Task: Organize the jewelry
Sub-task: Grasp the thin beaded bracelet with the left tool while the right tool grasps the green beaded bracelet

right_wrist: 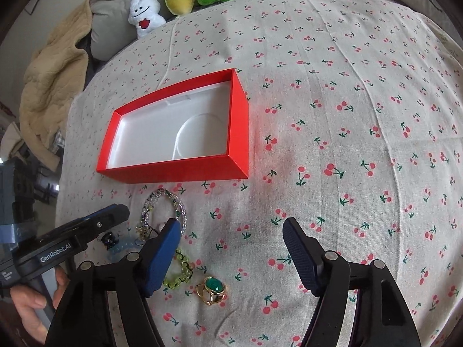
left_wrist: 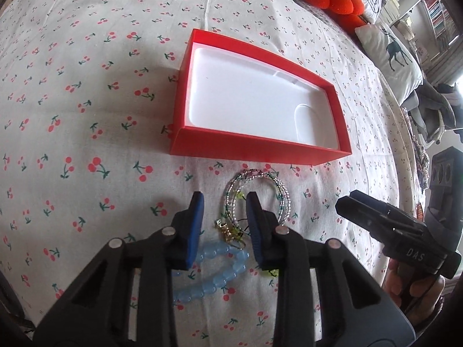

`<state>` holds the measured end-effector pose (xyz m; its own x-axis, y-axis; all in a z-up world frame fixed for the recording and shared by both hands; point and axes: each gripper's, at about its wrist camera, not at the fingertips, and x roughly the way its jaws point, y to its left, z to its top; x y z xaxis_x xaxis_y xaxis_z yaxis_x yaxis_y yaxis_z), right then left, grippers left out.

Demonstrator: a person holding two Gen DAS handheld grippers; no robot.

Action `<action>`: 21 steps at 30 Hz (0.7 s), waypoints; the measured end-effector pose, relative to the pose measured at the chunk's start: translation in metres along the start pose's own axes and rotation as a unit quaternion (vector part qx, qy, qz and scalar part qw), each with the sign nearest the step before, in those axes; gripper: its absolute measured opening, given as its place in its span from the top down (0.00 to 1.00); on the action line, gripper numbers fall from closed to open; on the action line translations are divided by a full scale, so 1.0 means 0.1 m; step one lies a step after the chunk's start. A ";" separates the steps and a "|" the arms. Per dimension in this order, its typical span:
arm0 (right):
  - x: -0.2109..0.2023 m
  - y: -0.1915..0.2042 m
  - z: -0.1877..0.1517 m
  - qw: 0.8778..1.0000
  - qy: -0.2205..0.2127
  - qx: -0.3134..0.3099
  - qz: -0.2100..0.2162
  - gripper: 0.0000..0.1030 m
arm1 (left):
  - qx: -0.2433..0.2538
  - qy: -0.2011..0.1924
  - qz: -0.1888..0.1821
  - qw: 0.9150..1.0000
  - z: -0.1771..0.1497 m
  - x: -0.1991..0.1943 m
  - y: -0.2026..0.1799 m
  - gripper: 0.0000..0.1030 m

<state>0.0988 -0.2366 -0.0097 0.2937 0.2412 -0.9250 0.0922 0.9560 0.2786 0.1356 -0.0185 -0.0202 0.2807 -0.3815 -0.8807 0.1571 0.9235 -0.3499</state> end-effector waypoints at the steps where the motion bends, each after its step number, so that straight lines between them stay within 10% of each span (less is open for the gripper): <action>1: 0.02 0.00 0.00 1.000 0.001 -0.001 -0.001 0.28 | 0.000 0.002 0.000 1.000 0.02 0.04 0.00 0.78; 21: 0.14 0.05 0.03 1.000 0.014 -0.013 0.011 0.28 | 0.067 0.000 0.097 0.993 0.01 0.30 -0.24 0.97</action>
<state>0.1060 -0.2294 -0.0202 0.2686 0.2662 -0.9257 0.0614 0.9544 0.2923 0.1412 -0.0519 -0.0386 0.3187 -0.1967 -0.9272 0.2248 0.9660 -0.1277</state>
